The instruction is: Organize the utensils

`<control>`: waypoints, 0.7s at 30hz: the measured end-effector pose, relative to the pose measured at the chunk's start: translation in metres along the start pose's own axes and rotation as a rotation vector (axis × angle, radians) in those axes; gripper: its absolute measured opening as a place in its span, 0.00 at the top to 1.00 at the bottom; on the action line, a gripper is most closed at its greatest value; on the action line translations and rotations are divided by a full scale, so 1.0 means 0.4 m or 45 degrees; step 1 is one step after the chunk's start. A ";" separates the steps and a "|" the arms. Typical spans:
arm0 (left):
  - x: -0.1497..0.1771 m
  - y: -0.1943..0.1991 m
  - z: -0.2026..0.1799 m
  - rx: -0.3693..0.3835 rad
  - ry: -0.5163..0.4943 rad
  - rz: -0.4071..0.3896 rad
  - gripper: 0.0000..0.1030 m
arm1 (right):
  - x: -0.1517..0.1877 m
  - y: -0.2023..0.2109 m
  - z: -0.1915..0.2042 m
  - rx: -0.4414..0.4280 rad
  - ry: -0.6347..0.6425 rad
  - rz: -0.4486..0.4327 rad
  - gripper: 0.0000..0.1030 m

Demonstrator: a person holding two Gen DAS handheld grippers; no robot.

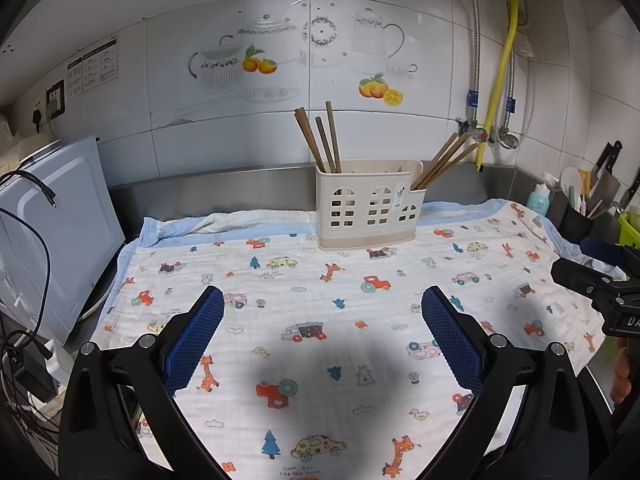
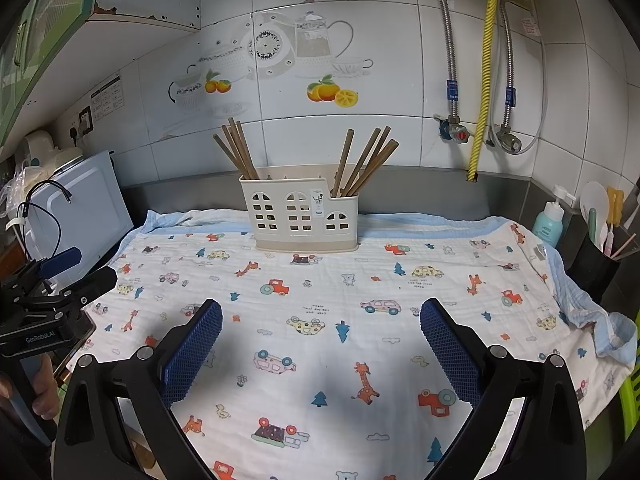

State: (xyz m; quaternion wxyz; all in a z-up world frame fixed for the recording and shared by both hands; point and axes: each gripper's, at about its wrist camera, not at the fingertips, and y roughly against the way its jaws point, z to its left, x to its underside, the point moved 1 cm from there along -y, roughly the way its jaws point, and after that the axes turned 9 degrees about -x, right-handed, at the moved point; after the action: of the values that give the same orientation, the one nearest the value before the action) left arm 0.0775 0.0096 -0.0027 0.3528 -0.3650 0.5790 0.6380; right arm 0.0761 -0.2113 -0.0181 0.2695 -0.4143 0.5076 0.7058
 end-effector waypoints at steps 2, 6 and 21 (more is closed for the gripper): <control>0.001 0.000 -0.001 0.004 -0.001 0.001 0.05 | 0.000 0.000 0.000 0.000 0.001 -0.001 0.07; 0.000 0.000 -0.005 0.005 -0.003 0.002 0.05 | -0.001 0.001 0.001 0.001 0.003 0.000 0.07; -0.002 0.002 -0.007 0.003 0.000 -0.010 0.05 | 0.000 0.000 0.005 -0.004 0.005 0.002 0.07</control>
State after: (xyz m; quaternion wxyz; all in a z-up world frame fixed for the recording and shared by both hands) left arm 0.0774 0.0068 -0.0020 0.3558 -0.3667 0.5784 0.6359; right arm 0.0754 -0.2094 -0.0180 0.2674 -0.4157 0.5071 0.7061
